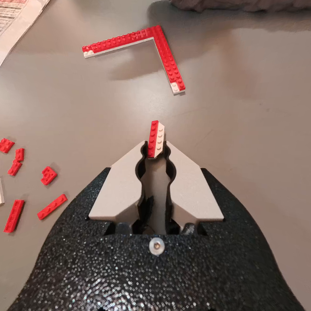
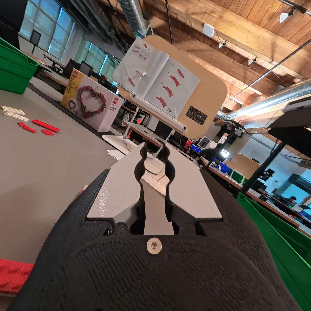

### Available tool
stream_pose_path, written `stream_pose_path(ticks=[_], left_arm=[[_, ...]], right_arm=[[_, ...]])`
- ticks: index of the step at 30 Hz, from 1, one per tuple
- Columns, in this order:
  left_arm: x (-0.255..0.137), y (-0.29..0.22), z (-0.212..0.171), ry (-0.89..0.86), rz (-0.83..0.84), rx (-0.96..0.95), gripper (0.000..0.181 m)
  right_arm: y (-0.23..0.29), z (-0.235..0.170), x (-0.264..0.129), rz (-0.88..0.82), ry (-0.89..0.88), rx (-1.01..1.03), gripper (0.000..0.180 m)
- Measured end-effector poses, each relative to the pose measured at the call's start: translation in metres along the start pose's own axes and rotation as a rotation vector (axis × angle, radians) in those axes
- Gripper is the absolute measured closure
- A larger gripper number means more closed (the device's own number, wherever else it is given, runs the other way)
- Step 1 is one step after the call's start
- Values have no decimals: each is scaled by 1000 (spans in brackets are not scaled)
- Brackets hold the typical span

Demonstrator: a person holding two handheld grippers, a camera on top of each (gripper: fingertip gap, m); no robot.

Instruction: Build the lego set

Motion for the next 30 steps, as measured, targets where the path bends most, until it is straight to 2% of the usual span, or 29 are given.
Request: stream_pose_path(ticks=[1, 4, 10, 12, 14, 18, 20, 22, 26, 30], left_arm=[[0, 0, 0, -1, -5, -8, 164], [0, 2, 0, -6, 2, -23, 161], [-5, 6, 1, -9, 42, -12, 141], [-20, 15, 10, -110, 114, -6, 135], [-48, 34, 27, -333, 296, -1, 133], [-120, 56, 37, -797, 766, -14, 152], [-136, 57, 33, -848, 932, 21, 165], [-138, 56, 31, -819, 1044, 81, 175], [-121, 51, 32, -780, 1050, 163, 181], [-114, 53, 27, -769, 1061, 162, 181]], right_arm=[[-1, -2, 1, -6, 13, -6, 163], [-3, -3, 1, -29, 27, -4, 163], [-7, -9, 3, -29, 45, 44, 163], [-10, -10, 2, -40, 47, 67, 162], [-15, -11, 1, -63, 45, 84, 162], [-21, -12, -1, -98, 41, 108, 162], [-24, -12, -2, -116, 42, 113, 163], [-27, -12, -3, -129, 39, 120, 166], [-29, -12, -4, -136, 37, 131, 179], [-28, -11, -4, -114, 19, 158, 180]])
Point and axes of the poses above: each gripper's, where its closed fingertips meet, x out along the fingers, z out of its top, y = z × x across the jaws, the point moved 6 cm from there along -x, back along the fingers, and after that the axes turned 1 degree about -x, right-handed, at the moved point
